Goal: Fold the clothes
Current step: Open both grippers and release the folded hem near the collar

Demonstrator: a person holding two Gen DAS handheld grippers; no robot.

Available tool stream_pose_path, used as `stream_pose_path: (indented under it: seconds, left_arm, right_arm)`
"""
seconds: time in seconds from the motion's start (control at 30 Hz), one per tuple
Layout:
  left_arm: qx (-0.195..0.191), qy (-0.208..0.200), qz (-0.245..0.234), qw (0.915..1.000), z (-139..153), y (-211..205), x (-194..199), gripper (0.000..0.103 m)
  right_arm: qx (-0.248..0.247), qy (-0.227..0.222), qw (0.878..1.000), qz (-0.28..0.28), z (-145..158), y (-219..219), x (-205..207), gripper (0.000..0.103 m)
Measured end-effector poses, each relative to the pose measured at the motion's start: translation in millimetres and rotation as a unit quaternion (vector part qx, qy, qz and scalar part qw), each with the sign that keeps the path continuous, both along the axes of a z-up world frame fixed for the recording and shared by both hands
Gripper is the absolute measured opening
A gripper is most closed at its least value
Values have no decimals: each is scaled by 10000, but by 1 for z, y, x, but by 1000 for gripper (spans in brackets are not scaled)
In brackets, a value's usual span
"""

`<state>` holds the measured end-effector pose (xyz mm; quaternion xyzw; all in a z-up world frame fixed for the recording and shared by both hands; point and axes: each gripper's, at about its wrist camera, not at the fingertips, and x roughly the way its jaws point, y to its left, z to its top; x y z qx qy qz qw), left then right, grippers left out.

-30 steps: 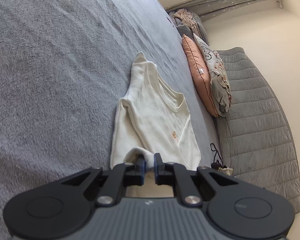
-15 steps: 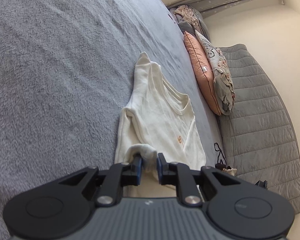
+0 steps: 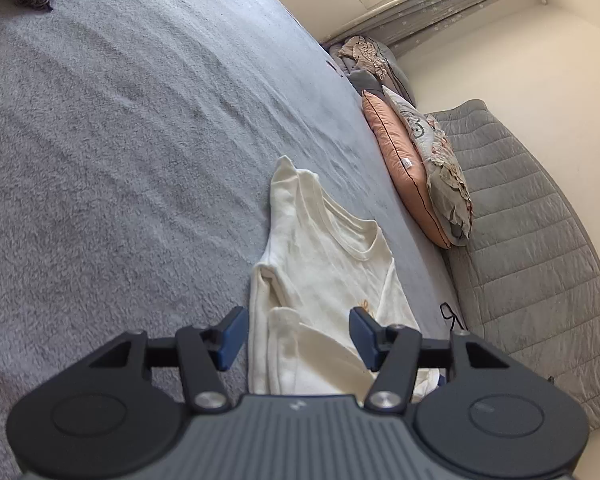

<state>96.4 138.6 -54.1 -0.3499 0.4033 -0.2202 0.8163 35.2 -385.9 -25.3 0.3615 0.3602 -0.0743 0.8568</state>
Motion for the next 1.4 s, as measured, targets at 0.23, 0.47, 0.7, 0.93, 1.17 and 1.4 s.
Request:
stream_pose_path:
  seconds: [0.23,0.47,0.7,0.93,1.17,1.4]
  left_arm:
    - [587,-285,-357,9972,-1,-15,-3,56]
    - [1206,-556,-628,9891,0,-37,0,54]
    - [2043,-1096,-784,9696,9,-54,-12,45]
    - [2561,-1561,-741,9511,19,-65,-19,37]
    - [2271,-1428,-752,9604,20,-58,-18,35]
    - [2332,-1221,-801,9614,11,-61,-15,35]
  right_arm:
    - [-438,-29,9973,592,2,14,-3,44]
    - [-1170,-32,9849,1276,-1,38,5,44]
    - [-1991,-13,9686,1491,-9,59,17,44]
    - [-2717,-105,9479,1662,-13,75,20,41]
    - [-2702,-104,9505,1532,-12,72,21,28]
    - [-2755,-112,9470,1649,-15,78,21,35]
